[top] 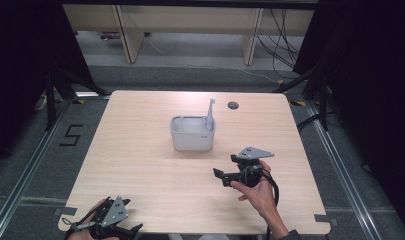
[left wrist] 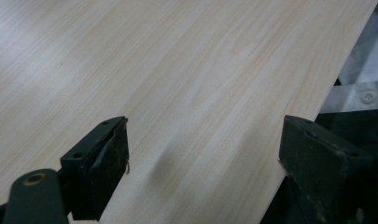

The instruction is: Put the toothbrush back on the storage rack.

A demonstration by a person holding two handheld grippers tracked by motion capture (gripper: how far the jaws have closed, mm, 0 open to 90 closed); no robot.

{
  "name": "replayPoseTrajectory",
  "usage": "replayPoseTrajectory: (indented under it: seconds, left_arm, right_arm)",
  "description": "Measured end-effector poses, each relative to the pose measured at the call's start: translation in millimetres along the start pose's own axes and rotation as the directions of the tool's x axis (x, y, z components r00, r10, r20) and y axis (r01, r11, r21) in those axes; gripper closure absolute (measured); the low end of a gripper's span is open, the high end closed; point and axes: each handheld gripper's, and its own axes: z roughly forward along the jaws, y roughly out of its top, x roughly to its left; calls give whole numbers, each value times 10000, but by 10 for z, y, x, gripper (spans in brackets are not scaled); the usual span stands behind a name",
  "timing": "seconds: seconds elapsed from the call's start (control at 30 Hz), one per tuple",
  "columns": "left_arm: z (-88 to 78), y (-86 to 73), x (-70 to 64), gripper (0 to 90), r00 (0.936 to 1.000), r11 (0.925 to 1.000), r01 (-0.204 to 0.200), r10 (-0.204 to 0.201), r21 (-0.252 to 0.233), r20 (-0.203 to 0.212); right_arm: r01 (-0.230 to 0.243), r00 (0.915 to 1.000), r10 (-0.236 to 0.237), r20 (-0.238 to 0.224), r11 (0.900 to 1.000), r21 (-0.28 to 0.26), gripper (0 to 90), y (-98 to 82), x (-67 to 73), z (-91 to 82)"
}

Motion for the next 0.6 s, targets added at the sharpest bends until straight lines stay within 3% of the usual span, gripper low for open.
replayPoseTrajectory:
  seconds: [0.07,0.17,0.3,0.4,0.47,0.53,0.57,0.6]
  left_arm:
    - [-1,-3,-4,157,10000,10000,4,-4,17,42]
    - [2,0,2,157,10000,10000,-3,3,23,-2]
    - [5,-3,-1,157,10000,10000,17,-17,32,9]
    - [3,-1,-2,157,10000,10000,27,-27,3,6]
    - [-2,-2,3,157,9999,9999,-103,103,122,33]
    - [7,-3,0,157,10000,10000,8,-9,44,5]
    - [7,-2,-3,157,10000,10000,19,-19,29,6]
    - [1,-1,1,158,10000,9999,-86,86,120,5]
  right_arm:
    - [238,9996,-238,-129,9997,11,162,-14,-13,5]
    - [-152,9998,153,-113,9999,82,161,-50,32,-7]
    - [204,9998,-204,-61,9998,75,157,-91,14,-24]
    - [-186,9998,189,-105,9995,239,156,-149,35,-31]
    - [16,10000,-15,-13,9994,338,156,-158,19,-39]
    - [-259,9997,260,-10,9976,637,156,-193,50,-50]
    - [-31,10000,31,-4,9989,473,156,-206,30,-41]
    - [-188,9997,196,-127,9981,582,156,-221,42,-44]
